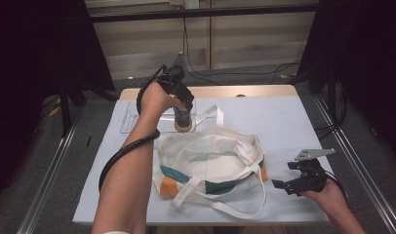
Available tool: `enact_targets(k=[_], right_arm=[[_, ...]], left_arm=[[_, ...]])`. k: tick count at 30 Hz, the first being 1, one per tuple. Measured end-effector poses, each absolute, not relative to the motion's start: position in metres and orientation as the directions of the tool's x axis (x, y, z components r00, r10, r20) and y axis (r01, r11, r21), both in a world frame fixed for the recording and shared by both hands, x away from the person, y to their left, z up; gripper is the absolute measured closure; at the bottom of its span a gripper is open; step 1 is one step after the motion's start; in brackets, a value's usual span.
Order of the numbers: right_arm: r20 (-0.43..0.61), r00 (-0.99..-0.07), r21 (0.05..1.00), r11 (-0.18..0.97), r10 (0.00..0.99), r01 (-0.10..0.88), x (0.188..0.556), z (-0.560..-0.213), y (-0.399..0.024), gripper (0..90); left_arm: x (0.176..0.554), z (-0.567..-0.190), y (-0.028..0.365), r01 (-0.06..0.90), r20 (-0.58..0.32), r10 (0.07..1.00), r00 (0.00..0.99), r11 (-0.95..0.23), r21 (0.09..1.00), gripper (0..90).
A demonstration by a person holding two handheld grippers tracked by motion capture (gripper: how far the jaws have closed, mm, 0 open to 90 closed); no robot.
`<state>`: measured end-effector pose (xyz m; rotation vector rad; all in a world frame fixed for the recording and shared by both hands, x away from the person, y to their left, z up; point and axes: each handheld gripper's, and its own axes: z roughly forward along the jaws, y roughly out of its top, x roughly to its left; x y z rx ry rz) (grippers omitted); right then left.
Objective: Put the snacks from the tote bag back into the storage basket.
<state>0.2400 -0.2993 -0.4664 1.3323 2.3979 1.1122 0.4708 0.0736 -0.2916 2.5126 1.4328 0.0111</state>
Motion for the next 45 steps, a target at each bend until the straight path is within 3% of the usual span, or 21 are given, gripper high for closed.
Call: enact_targets(k=[45], right_arm=[[0.186, -0.593, 0.681, 0.331, 0.784, 0.653, 0.24, -0.467, -0.297, 2.2]], left_arm=[[0.468, -0.316, 0.058, 0.851, -0.084, 0.853, 0.516, -0.499, 0.164, 30.8]])
